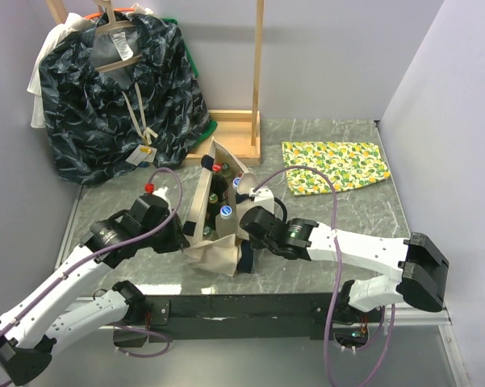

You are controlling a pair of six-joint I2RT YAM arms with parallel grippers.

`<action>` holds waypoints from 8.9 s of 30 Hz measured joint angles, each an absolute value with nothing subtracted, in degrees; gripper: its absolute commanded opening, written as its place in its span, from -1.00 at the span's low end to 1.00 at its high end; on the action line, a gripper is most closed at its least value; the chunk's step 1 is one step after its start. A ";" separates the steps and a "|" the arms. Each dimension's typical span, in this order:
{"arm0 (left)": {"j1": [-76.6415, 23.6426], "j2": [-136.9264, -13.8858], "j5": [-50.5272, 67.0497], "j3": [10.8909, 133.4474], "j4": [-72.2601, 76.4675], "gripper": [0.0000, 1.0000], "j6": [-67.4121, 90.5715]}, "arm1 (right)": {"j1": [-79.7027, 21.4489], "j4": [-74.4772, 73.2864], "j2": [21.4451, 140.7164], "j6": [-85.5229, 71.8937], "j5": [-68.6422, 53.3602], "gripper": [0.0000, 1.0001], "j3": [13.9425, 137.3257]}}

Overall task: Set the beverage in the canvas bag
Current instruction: Adjust the canvas bag at the center of the board, then pick up the drink from the center of the board, then place the drink in the canvas bag.

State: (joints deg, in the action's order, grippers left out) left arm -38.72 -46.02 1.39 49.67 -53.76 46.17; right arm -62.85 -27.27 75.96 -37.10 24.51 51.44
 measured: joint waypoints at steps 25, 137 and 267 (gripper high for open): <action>-38.76 -47.13 -4.82 61.95 -60.75 -0.82 40.91 | -62.85 -46.26 72.79 -35.68 27.57 -1.00 71.79; -23.05 -67.16 -13.61 66.72 -57.65 -0.98 31.94 | -62.85 -52.27 74.85 -30.59 27.81 -1.00 78.65; -71.85 -68.62 -27.07 84.07 -59.92 -0.98 40.64 | -62.92 -52.34 80.09 -30.63 28.14 -1.00 85.45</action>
